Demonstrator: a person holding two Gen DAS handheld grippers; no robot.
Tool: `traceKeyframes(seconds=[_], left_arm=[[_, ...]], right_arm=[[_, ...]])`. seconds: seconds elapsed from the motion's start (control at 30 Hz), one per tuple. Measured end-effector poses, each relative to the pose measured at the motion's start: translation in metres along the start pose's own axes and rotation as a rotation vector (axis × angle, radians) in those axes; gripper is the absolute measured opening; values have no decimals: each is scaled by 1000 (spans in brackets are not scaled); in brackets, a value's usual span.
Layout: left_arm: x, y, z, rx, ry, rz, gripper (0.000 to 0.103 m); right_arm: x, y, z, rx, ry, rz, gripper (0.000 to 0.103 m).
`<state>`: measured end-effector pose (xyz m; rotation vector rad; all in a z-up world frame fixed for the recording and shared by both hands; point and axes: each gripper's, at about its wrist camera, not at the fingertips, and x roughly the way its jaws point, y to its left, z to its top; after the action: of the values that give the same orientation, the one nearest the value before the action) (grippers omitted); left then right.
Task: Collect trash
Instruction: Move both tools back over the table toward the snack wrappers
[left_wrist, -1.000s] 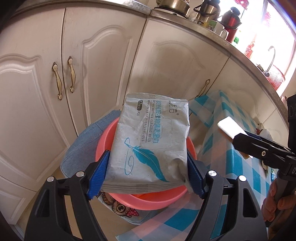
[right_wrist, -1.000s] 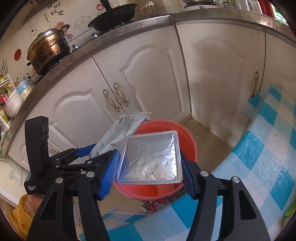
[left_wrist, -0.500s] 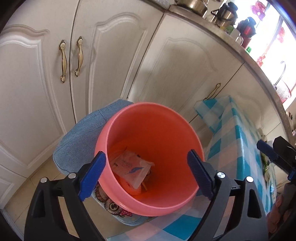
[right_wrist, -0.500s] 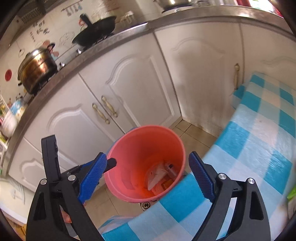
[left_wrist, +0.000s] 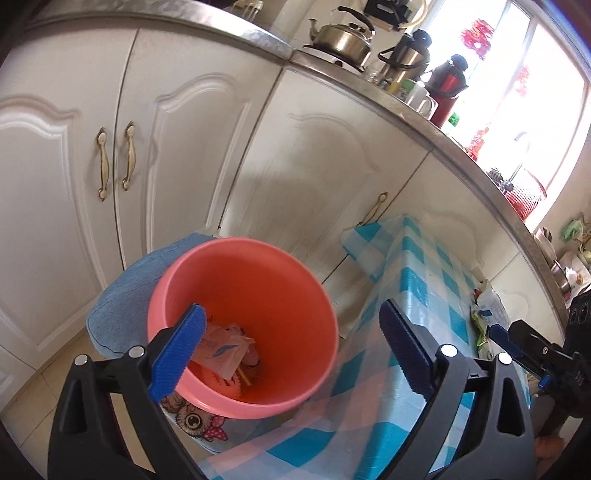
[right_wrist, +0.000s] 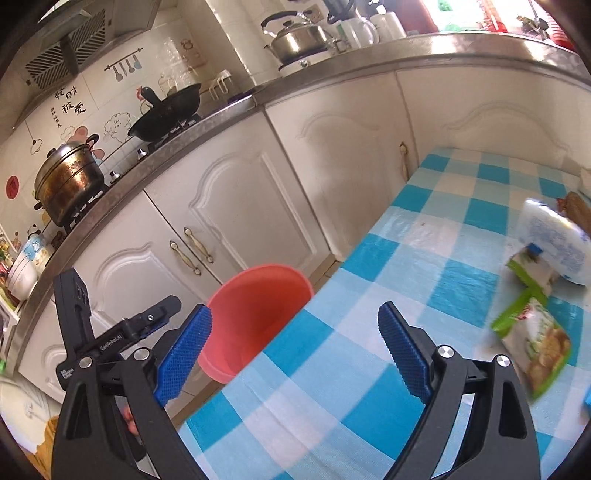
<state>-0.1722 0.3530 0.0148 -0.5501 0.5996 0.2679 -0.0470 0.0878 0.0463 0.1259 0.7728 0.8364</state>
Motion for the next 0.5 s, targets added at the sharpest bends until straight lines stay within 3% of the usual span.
traceKeyframes(seconds=[0.13, 0.5], left_arm=[[-1, -31, 1, 75, 27, 15, 96], [4, -107, -1, 202, 136, -36, 96]], right_arm=[[-22, -13, -5, 13, -36, -14, 91], [-90, -76, -4, 111, -140, -78, 91]])
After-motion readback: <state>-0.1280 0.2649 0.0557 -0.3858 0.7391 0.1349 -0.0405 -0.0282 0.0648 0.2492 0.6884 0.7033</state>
